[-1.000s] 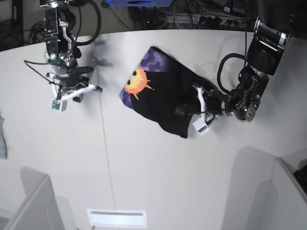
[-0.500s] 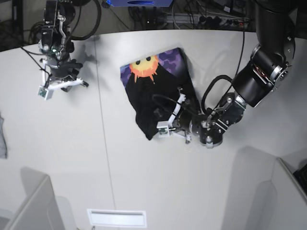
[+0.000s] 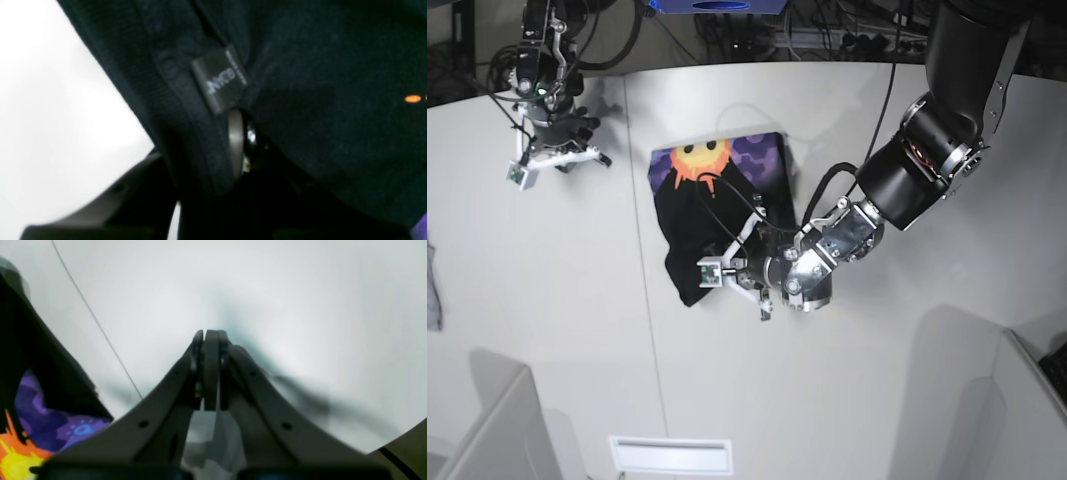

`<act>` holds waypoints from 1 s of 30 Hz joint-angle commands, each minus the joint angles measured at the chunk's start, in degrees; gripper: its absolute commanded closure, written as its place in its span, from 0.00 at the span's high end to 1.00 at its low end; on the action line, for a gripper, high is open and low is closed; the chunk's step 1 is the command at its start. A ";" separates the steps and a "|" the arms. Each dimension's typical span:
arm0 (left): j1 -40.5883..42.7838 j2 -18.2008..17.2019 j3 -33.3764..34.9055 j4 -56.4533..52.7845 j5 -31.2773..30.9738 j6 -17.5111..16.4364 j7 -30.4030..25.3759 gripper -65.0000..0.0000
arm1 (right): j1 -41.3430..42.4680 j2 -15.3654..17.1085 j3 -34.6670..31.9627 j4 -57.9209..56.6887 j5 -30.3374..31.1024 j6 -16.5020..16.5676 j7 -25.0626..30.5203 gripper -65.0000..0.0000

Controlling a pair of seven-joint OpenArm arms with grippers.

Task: Fold the T-shirt properly
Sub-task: 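Grasp the bundle edge with the left gripper and flip it over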

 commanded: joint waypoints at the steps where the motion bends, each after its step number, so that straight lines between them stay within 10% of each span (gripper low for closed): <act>1: 1.08 -0.24 0.78 -1.25 3.24 0.34 3.33 0.00 | -0.25 0.29 0.23 1.23 -0.06 0.31 1.07 0.00; 30: -3.93 3.28 6.58 -0.90 3.41 0.34 -2.56 0.00 | 0.10 0.29 0.14 1.15 -0.06 0.31 1.07 0.00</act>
